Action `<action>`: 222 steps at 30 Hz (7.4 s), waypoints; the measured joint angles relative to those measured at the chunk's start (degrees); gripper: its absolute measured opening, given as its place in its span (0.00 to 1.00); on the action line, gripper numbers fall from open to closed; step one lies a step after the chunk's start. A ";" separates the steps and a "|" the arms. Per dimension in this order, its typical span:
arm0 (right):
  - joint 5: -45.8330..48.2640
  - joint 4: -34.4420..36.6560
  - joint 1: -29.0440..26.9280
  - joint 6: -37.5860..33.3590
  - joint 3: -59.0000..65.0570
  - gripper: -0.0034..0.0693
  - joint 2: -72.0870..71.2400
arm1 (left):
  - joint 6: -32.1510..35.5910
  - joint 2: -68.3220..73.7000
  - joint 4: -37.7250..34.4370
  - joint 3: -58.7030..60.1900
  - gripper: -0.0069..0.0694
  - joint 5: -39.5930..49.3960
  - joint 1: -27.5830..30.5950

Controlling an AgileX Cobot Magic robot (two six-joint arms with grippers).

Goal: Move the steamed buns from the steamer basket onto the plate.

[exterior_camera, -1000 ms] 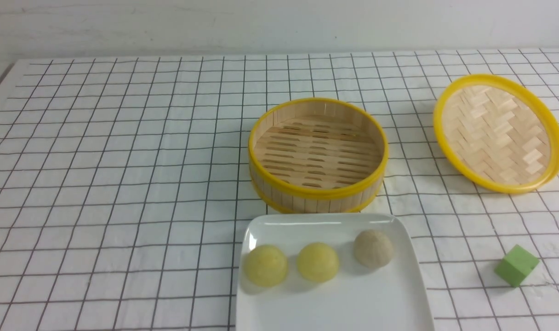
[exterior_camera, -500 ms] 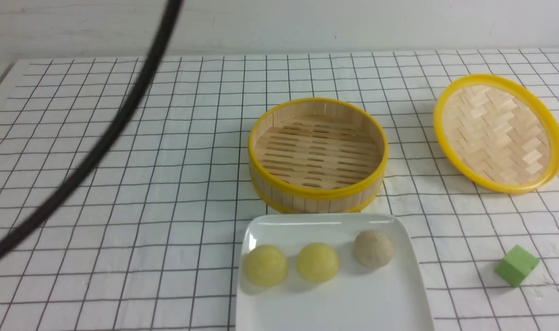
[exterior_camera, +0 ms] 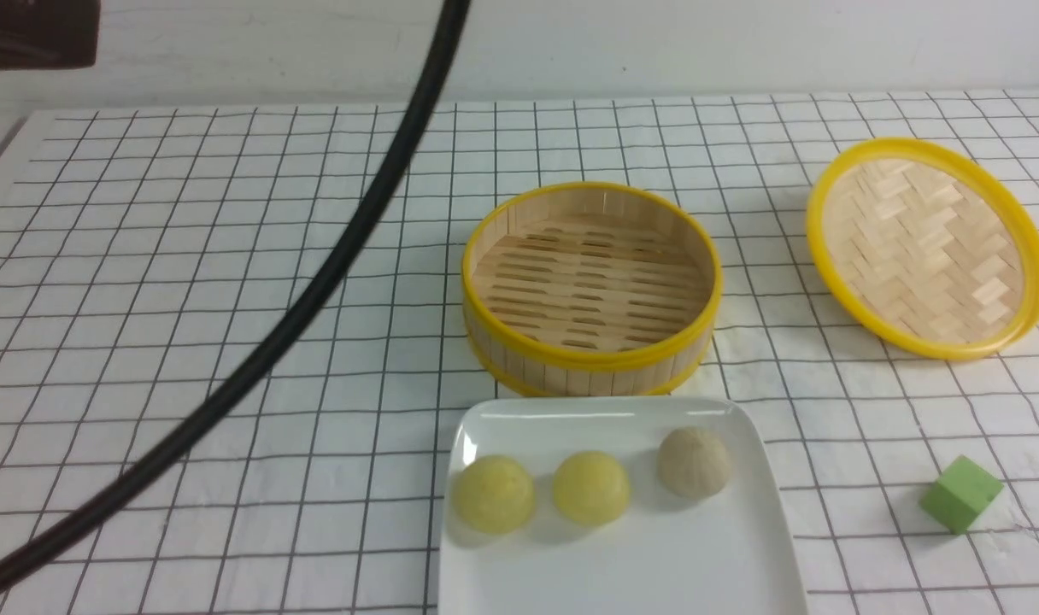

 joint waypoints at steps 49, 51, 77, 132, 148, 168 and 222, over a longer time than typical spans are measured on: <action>-0.51 -1.34 0.00 0.67 0.37 0.32 0.00 | 32.98 2.09 -23.78 33.63 0.41 -48.32 0.00; -0.49 -1.34 0.00 0.67 0.37 0.33 0.00 | 32.98 2.47 -22.76 37.10 0.41 -51.14 0.00; -0.33 -1.38 0.00 0.67 0.37 0.37 0.00 | 7.91 -33.45 -1.02 51.51 0.41 -30.86 5.05; -0.33 -1.38 0.00 0.67 0.37 0.38 0.00 | -48.11 -50.41 41.92 92.01 0.37 -89.50 30.60; -0.33 -1.38 0.00 0.67 0.37 0.38 0.00 | -56.98 -51.87 50.06 92.01 0.37 -91.17 31.89; -0.33 -1.38 0.00 0.67 0.37 0.38 0.00 | 6.56 -51.87 -16.39 92.05 0.38 -73.20 31.89; -0.33 -1.38 0.00 0.67 0.37 0.38 0.00 | 16.14 -59.43 -21.12 91.84 0.40 -49.29 44.58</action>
